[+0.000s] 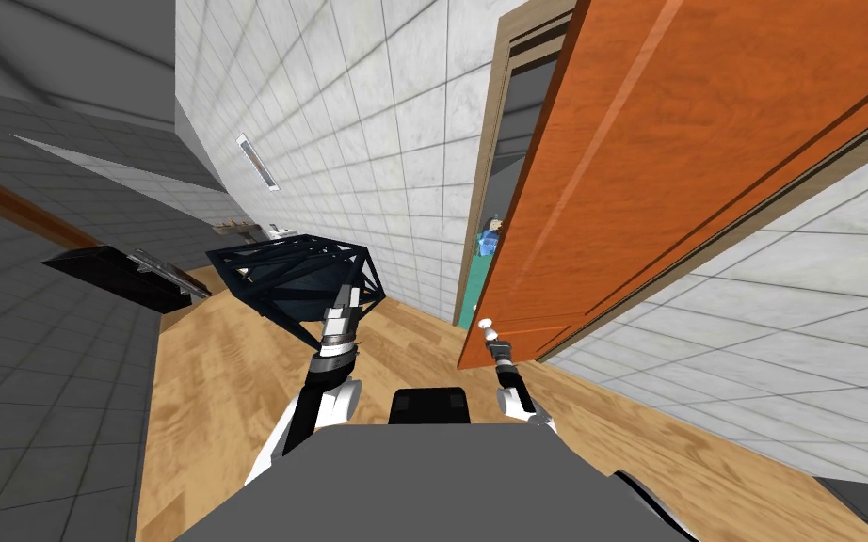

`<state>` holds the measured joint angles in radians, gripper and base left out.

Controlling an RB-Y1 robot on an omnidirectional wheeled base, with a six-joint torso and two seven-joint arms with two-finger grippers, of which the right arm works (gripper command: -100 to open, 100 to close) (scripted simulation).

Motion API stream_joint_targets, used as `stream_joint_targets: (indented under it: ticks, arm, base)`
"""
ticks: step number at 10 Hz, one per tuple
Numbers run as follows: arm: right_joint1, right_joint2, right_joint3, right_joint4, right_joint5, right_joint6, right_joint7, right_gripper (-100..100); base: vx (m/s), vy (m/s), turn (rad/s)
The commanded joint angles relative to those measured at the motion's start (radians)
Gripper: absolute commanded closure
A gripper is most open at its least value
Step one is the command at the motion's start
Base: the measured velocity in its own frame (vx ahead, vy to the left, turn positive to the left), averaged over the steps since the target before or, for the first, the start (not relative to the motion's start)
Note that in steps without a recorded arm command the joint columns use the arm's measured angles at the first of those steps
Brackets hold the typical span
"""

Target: Pull the door open

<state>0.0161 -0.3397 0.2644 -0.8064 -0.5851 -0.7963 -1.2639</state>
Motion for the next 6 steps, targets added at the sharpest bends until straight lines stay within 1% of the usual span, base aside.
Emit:
stream_joint_targets:
  ticks: [1,2,3,4,5,6]
  arm:
    - [-0.024,0.022,0.026,0.025,0.012,-0.039,-0.024,-100]
    - [-0.022,0.023,0.033,0.021,0.000,-0.037,-0.060,-100]
    - [-0.022,0.023,0.033,0.041,0.000,-0.037,-0.060,-100]
    - [-0.022,0.023,0.033,0.021,0.000,-0.037,-0.060,-100]
    - [-0.022,0.023,0.033,0.032,0.000,-0.037,-0.060,-100]
    - [-0.022,0.023,0.033,0.021,0.000,-0.037,-0.060,-100]
  base:
    - [-0.029,-0.013,0.021]
    - [-0.031,-0.004,0.028]
    - [-0.019,-0.016,0.033]
    - [-0.011,-0.010,0.012]
    - [-0.009,-0.005,-0.006]
    - [0.010,-0.001,-0.038]
